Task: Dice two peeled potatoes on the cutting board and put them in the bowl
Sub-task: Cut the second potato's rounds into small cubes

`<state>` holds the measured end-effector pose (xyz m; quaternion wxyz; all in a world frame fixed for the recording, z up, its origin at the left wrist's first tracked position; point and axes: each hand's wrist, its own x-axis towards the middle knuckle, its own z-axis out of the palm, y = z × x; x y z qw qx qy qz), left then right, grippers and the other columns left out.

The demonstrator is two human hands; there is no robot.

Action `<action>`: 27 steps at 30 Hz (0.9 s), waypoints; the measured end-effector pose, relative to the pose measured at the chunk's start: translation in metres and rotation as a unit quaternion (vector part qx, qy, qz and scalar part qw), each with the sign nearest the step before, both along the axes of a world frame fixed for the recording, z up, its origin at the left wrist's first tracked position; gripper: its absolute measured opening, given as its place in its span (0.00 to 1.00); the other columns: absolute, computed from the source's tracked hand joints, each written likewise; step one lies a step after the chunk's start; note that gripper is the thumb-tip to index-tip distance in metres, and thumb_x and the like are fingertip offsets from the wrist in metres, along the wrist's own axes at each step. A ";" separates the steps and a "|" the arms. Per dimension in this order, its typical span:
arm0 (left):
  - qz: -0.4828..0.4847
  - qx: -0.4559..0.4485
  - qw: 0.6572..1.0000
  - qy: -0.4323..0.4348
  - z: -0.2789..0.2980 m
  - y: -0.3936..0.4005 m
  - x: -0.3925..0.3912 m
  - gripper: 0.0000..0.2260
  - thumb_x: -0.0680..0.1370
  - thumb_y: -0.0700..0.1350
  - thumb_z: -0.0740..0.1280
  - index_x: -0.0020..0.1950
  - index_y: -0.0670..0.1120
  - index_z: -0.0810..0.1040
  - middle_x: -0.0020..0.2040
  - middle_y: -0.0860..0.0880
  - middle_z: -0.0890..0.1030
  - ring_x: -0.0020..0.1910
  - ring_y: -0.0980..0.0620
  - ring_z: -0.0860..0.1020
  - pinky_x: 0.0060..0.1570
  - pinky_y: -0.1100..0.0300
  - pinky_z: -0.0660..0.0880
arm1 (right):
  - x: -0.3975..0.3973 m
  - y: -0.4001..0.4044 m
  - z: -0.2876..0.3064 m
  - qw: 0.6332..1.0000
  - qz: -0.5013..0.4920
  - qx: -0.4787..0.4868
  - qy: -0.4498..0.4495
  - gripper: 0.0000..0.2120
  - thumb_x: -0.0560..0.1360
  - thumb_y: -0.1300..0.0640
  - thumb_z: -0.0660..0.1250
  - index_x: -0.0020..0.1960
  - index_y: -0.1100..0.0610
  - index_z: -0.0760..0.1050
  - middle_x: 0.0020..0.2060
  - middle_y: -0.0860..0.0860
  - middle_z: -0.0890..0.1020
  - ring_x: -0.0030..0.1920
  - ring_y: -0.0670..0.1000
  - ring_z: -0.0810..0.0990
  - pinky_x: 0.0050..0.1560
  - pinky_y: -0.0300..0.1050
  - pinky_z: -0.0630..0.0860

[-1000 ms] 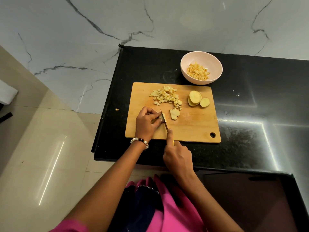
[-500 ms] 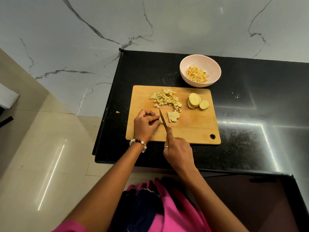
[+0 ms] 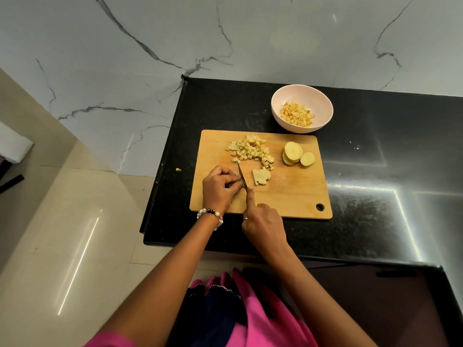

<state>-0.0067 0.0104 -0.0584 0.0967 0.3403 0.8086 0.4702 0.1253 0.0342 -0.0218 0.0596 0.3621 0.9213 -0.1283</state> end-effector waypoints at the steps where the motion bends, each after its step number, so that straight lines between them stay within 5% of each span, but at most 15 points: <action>1: 0.002 0.002 1.000 0.000 0.000 0.000 0.001 0.08 0.68 0.39 0.76 0.47 0.40 0.85 0.44 0.50 0.79 0.42 0.57 0.76 0.41 0.75 0.73 | 0.005 -0.004 0.000 1.000 0.000 -0.004 -0.004 0.31 0.79 0.59 0.53 0.78 0.58 0.42 0.46 0.58 0.78 0.35 0.56 0.69 0.35 0.46 0.63; 7: 0.007 -0.002 1.000 -0.005 0.003 -0.002 0.001 0.09 0.68 0.41 0.76 0.47 0.42 0.85 0.45 0.50 0.80 0.42 0.57 0.76 0.42 0.68 0.76 | 0.025 -0.009 0.000 1.000 -0.021 -0.017 0.008 0.30 0.80 0.56 0.52 0.78 0.55 0.42 0.49 0.58 0.78 0.46 0.59 0.78 0.38 0.47 0.65; 16: 0.029 0.014 0.999 -0.037 0.002 -0.005 -0.006 0.08 0.74 0.40 0.71 0.53 0.43 0.83 0.49 0.51 0.78 0.48 0.57 0.76 0.49 0.67 0.75 | 0.030 0.015 0.007 0.994 0.008 -0.044 0.098 0.28 0.80 0.55 0.54 0.77 0.53 0.51 0.40 0.57 0.80 0.39 0.58 0.76 0.34 0.48 0.66; 23: 0.086 0.052 0.993 -0.061 0.002 -0.007 -0.005 0.09 0.77 0.36 0.66 0.53 0.43 0.83 0.49 0.50 0.78 0.45 0.62 0.75 0.42 0.77 0.70 | 0.047 0.025 0.004 0.997 0.073 0.030 0.004 0.30 0.79 0.53 0.55 0.77 0.45 0.45 0.42 0.52 0.75 0.40 0.55 0.75 0.30 0.44 0.62; 27: 0.090 0.051 0.994 -0.047 0.001 -0.006 -0.004 0.09 0.76 0.37 0.66 0.51 0.44 0.84 0.48 0.49 0.79 0.44 0.60 0.76 0.41 0.77 0.70 | 0.049 0.057 0.000 0.986 0.080 0.145 0.025 0.33 0.70 0.55 0.69 0.73 0.47 0.64 0.35 0.53 0.77 0.31 0.54 0.75 0.25 0.40 0.58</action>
